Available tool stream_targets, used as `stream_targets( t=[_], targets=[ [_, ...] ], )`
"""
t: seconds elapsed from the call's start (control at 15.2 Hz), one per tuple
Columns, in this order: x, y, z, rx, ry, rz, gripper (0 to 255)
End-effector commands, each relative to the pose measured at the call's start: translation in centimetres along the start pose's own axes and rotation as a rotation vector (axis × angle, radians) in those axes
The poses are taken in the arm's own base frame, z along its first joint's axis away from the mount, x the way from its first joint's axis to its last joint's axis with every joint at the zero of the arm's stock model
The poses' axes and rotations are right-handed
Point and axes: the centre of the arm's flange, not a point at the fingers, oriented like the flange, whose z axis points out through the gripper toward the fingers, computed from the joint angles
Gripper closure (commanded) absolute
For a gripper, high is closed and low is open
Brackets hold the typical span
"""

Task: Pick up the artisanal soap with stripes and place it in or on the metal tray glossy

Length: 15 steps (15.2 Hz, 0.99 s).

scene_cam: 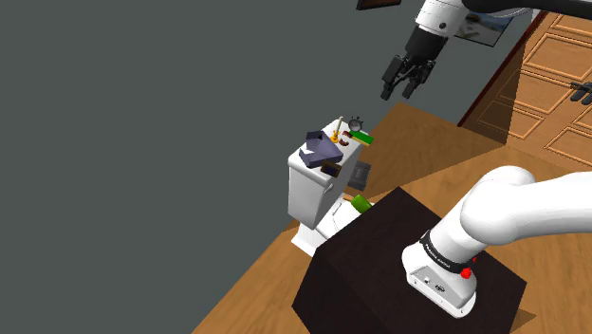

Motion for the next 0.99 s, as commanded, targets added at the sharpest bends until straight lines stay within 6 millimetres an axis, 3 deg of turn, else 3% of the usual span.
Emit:
stream_targets(
  t=[0.0, 0.92],
  targets=[
    [0.0, 0.0, 0.0, 0.000, 0.000, 0.000, 0],
    [6.4, 4.3, 16.7, -0.046, -0.025, -0.231, 0]
  ],
)
